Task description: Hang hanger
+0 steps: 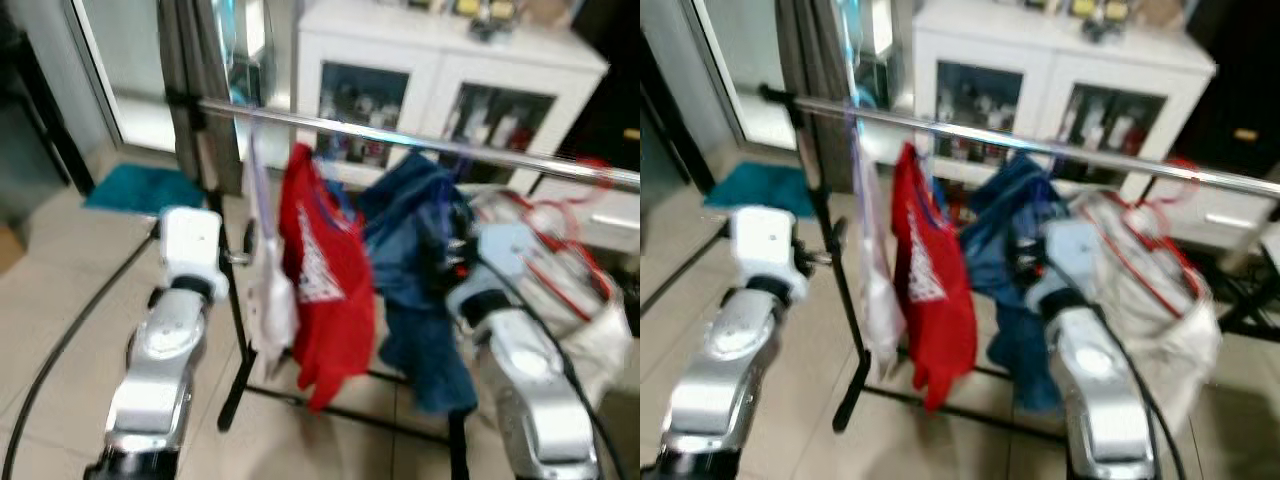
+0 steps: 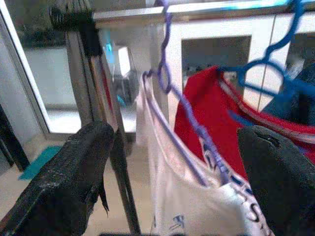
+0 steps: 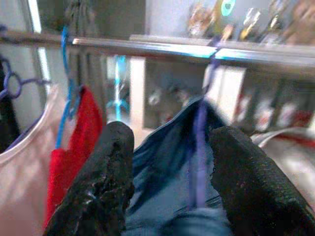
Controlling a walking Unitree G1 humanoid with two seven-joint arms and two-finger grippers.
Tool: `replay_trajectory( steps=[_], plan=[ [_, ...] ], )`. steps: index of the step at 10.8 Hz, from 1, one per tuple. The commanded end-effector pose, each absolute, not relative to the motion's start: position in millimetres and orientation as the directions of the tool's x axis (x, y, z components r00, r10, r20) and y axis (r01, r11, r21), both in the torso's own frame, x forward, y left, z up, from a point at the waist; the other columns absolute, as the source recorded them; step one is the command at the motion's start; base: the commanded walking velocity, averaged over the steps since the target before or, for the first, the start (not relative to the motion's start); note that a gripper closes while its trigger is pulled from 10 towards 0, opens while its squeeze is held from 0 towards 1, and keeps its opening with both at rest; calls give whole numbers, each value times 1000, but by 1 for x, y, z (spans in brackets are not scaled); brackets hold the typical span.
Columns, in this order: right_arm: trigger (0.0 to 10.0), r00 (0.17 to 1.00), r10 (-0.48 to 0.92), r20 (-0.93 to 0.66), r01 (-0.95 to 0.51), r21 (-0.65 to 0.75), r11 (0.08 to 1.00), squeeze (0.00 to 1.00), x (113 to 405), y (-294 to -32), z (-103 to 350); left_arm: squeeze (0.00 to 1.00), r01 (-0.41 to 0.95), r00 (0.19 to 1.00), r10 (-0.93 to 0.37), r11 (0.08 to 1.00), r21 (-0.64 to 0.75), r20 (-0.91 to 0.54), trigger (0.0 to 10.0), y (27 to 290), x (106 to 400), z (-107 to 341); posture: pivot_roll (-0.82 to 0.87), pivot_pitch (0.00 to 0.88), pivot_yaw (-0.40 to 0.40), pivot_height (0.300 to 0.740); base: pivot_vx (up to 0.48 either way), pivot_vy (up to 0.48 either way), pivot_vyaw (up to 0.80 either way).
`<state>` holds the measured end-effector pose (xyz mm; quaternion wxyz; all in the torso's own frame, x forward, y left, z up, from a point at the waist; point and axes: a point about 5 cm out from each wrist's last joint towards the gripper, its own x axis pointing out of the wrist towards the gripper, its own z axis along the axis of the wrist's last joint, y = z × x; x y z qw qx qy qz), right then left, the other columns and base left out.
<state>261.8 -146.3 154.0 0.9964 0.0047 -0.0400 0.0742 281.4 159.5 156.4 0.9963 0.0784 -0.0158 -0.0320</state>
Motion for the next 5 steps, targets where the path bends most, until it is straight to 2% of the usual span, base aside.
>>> replay_trajectory(
  steps=[1, 4, 5],
  plan=[
    [10000, 985, 147, 95, -148, 1, 989, 0, 262, -144, 154, 1000, 57, 997, -64, 985, 161, 40, 10000, 161, 282, 160, -87, 0, -35, 740, 0, 0, 0],
    [10000, 994, 80, 73, -77, -39, 996, 0, 261, -149, 149, 1000, 80, 996, -86, 983, 164, 31, 10000, 159, 283, 160, -85, 0, -26, 740, 0, 0, 0],
    [10000, 995, 71, 66, -71, 4, 997, 0, 261, -151, 150, 1000, 114, 993, -118, 983, 144, 18, 10000, 156, 282, 158, -83, 0, -23, 740, 0, 0, 0]
  ],
)
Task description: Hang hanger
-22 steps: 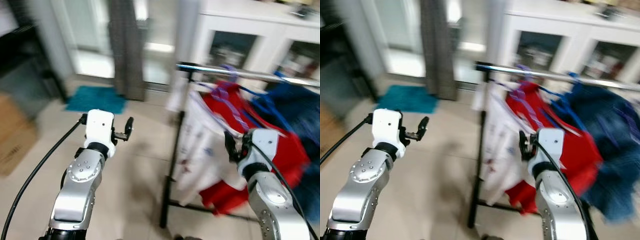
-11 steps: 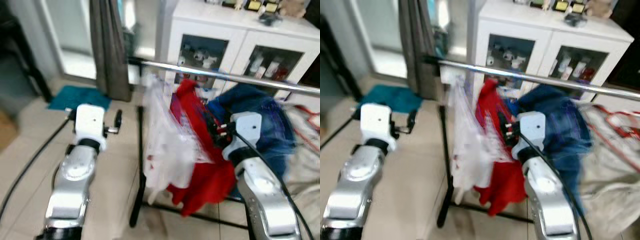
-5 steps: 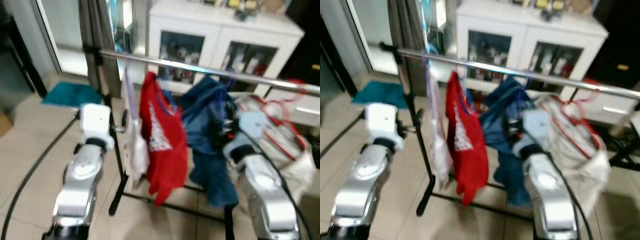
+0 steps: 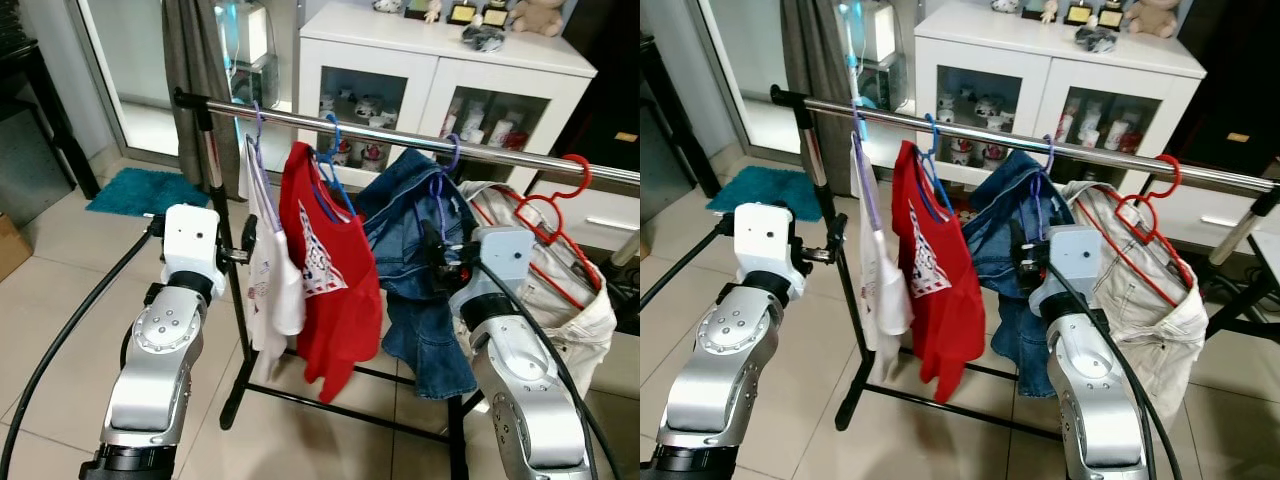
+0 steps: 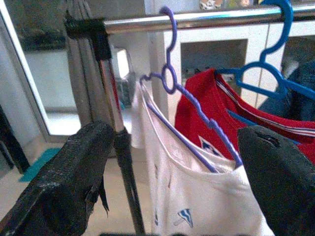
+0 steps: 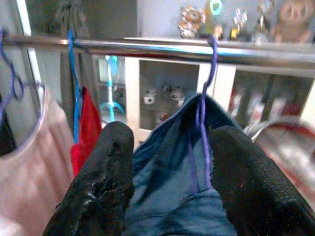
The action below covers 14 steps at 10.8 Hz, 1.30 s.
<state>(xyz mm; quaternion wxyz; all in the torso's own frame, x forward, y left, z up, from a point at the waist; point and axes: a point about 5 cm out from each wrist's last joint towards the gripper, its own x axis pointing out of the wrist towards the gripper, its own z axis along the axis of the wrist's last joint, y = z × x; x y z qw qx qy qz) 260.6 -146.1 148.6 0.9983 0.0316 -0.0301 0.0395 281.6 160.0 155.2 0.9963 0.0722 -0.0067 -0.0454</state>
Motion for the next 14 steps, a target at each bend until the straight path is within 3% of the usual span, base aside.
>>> replay_trajectory(
  steps=[1, 2, 4, 6, 9, 14],
  plan=[
    [10000, 995, 65, 70, -73, 113, 991, 0, 262, -149, 153, 910, 117, 993, -119, 983, 138, 4, 10000, 155, 282, 158, -83, 0, -22, 740, 0, 0, 0],
    [10000, 998, 38, 50, -43, 94, 995, 0, 265, -149, 151, 0, 110, 994, -112, 983, 149, 6, 10000, 155, 281, 158, -79, 0, -26, 740, 0, 0, 0],
    [10000, 989, 148, 20, -148, 17, 989, 0, 262, -140, 145, 0, 87, 993, -103, 974, 211, 62, 10000, 158, 280, 161, -74, 6, -28, 740, 0, 0, 0],
    [10000, 979, 202, -12, -202, -2, 979, 0, 261, -135, 143, 0, 134, 985, -152, 974, 185, 87, 10000, 155, 277, 164, -70, 12, -34, 740, 0, 0, 734],
    [10000, 946, 324, 21, -325, 48, 945, 0, 261, -120, 150, 0, 158, 982, -173, 969, 193, 68, 10000, 157, 274, 162, -65, 26, -35, 740, 0, 0, 533],
    [10000, 964, 260, 49, -263, 59, 963, 0, 267, -128, 156, 0, 159, 983, -173, 970, 186, 60, 10000, 159, 273, 161, -68, 28, -35, 740, 202, 0, 0]
  ],
)
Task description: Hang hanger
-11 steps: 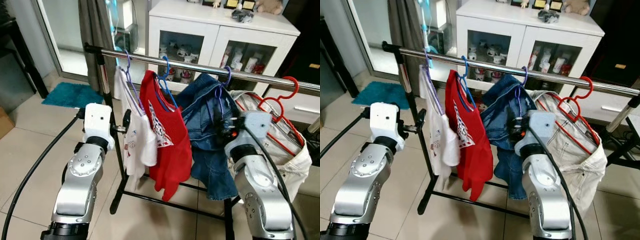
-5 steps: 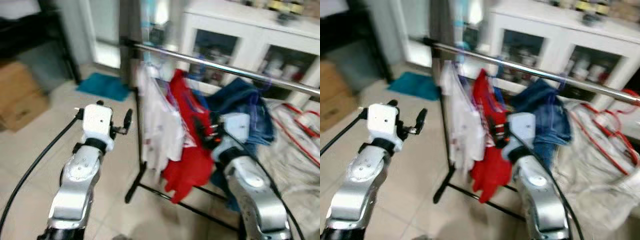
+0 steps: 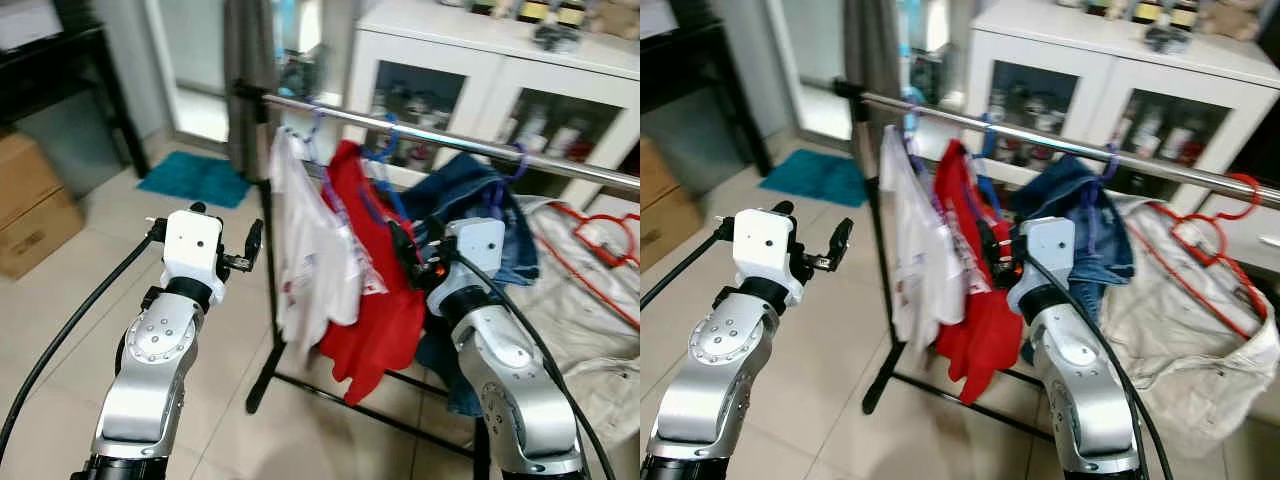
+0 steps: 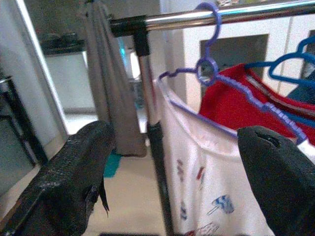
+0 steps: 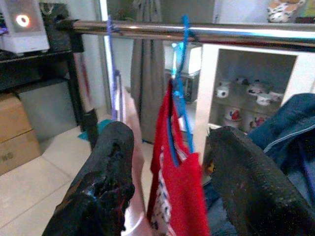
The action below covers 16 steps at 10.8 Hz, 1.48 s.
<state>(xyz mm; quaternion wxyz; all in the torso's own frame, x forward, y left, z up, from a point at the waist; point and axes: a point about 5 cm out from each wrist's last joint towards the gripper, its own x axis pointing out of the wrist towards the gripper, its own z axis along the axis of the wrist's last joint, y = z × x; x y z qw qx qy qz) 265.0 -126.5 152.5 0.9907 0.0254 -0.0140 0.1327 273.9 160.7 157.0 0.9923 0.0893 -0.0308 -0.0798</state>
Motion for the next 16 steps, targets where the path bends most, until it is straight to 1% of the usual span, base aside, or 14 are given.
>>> replay_trajectory(
  steps=[1, 2, 3, 4, 5, 6, 8, 9, 10, 11, 12, 14, 16],
  plan=[
    [10000, 964, 260, 53, -263, 54, 963, 0, 267, -128, 157, 0, 163, 982, -177, 969, 184, 60, 10000, 159, 273, 161, -68, 29, -35, 740, 315, 0, 0],
    [10000, 963, 263, 62, -266, 57, 962, 0, 266, -127, 158, 0, 167, 982, -181, 969, 183, 61, 10000, 158, 273, 162, -67, 27, -34, 740, 326, 0, 0],
    [10000, 971, 230, 68, -235, 72, 969, 0, 266, -131, 158, 0, 167, 981, -181, 969, 184, 62, 10000, 158, 274, 162, -66, 28, -33, 740, 322, 0, 0],
    [10000, 979, 189, 71, -194, 80, 978, 0, 267, -137, 158, 0, 166, 982, -180, 968, 187, 58, 10000, 158, 274, 162, -67, 27, -32, 740, 0, 0, 0],
    [10000, 982, 172, 75, -177, 64, 982, 0, 266, -142, 159, 0, 172, 981, -185, 968, 185, 55, 10000, 157, 274, 162, -72, 30, -30, 740, 0, 0, 0],
    [10000, 981, 175, 81, -175, -1, 985, 0, 264, -144, 160, 0, 179, 980, -190, 967, 180, 51, 10000, 155, 273, 161, -77, 33, -28, 740, 0, 0, 0],
    [10000, 974, 198, 105, -199, -4, 980, 0, 264, -139, 165, 0, 173, 982, -183, 970, 172, 45, 10000, 153, 274, 160, -82, 35, -30, 740, 0, 0, 0],
    [10000, 967, 243, 76, -247, 53, 968, 0, 263, -133, 162, 0, 167, 983, -177, 970, 176, 41, 10000, 154, 275, 160, -81, 34, -33, 740, 0, 0, 0],
    [10000, 955, 289, 69, -290, 11, 957, 0, 262, -128, 161, 0, 173, 981, -185, 969, 177, 53, 10000, 154, 274, 162, -78, 34, -35, 740, 0, 0, 0],
    [10000, 952, 301, 59, -299, -41, 953, 0, 262, -125, 160, 0, 172, 981, -184, 969, 176, 58, 10000, 155, 274, 163, -73, 33, -35, 740, 0, 0, 800],
    [10000, 952, 300, 59, -299, -36, 954, 0, 263, -124, 159, 0, 171, 981, -183, 970, 174, 59, 10000, 156, 274, 163, -73, 33, -35, 740, 0, 0, 800],
    [10000, 963, 264, 55, -267, 63, 962, 0, 265, -125, 159, 0, 164, 983, -176, 972, 170, 55, 10000, 157, 273, 162, -70, 37, -36, 740, 274, 0, 0],
    [10000, 974, 219, 56, -221, 31, 975, 0, 267, -129, 160, 0, 166, 983, -176, 972, 169, 49, 10000, 157, 273, 161, -71, 36, -39, 740, 293, 0, 0]
  ],
)
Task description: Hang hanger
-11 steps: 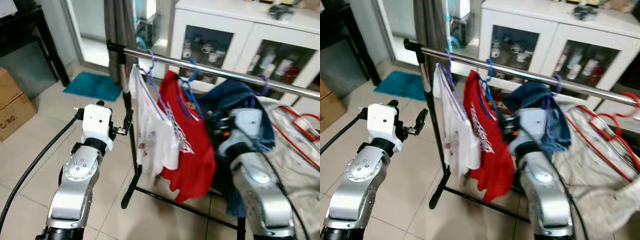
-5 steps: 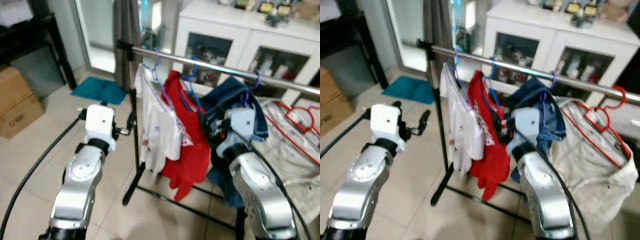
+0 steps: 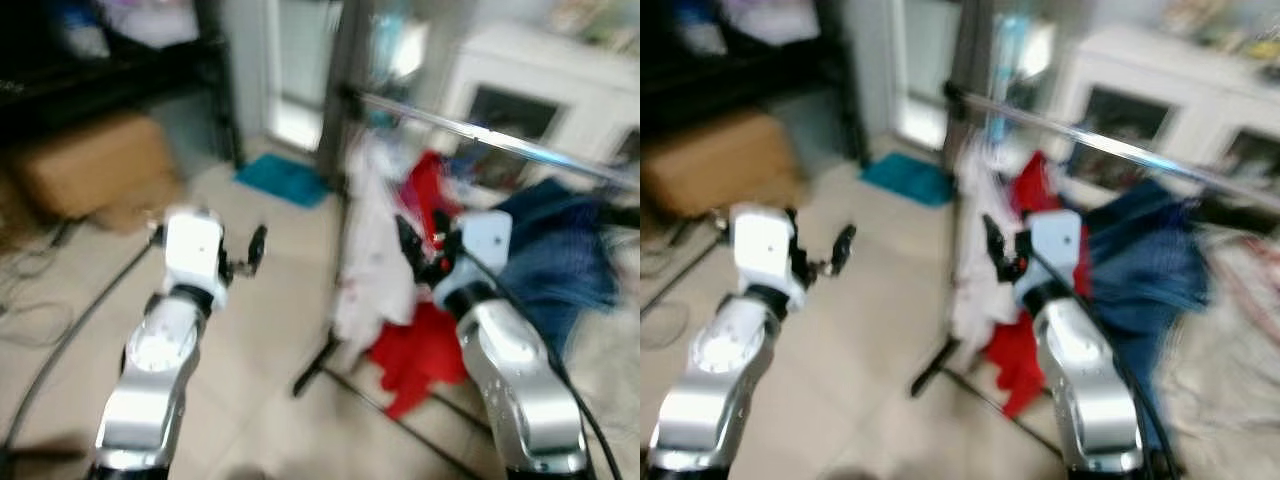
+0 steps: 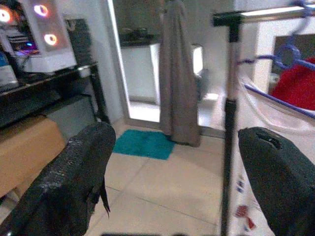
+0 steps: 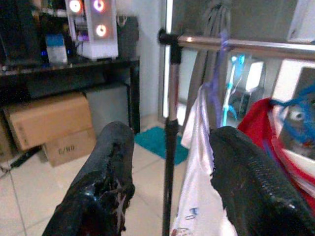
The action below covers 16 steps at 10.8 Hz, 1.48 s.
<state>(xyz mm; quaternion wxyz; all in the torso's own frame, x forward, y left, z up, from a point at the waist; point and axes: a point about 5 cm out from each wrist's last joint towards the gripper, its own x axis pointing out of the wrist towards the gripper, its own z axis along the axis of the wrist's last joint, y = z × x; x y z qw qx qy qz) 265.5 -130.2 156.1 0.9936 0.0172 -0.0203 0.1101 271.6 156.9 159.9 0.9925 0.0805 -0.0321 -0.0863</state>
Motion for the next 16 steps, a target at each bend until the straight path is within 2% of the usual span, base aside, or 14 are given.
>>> replay_trajectory(
  steps=[1, 9, 11, 12, 13, 15, 16],
  plan=[
    [10000, 975, 214, 56, -215, 24, 976, 0, 267, -129, 159, 0, 166, 983, -177, 971, 169, 49, 10000, 157, 272, 161, -69, 34, -40, 740, 319, 0, 0],
    [10000, 976, 211, 48, -214, 56, 975, 0, 272, -127, 161, 0, 203, 976, -214, 959, 196, 37, 10000, 154, 273, 161, -57, 18, -53, 740, 335, 0, 0],
    [10000, 976, 212, 50, -214, 45, 976, 0, 274, -126, 162, 0, 219, 973, -229, 955, 199, 30, 10000, 153, 274, 161, -54, 26, -50, 740, 330, 0, -800],
    [10000, 974, 220, 55, -222, 43, 974, 0, 275, -125, 164, 0, 247, 966, -257, 948, 201, 23, 10000, 151, 274, 160, -55, 26, -48, 740, 296, 0, 0],
    [10000, 956, 293, 28, -293, 16, 956, 0, 275, -118, 167, 0, 337, 940, -340, 926, 169, -14, 10000, 146, 270, 157, -59, 28, -42, 740, 0, 0, 0],
    [10000, 968, 230, -103, -227, 36, 973, 0, 286, -119, 165, 0, 480, 877, -478, 860, 174, -53, 10000, 141, 263, 154, -61, 29, -41, 740, 0, 0, 0],
    [10000, 967, 233, -104, -230, 38, 972, 0, 290, -119, 168, 0, 508, 861, -503, 855, 106, -73, 10000, 143, 261, 153, -62, 29, -44, 740, 0, 0, 0]
  ],
)
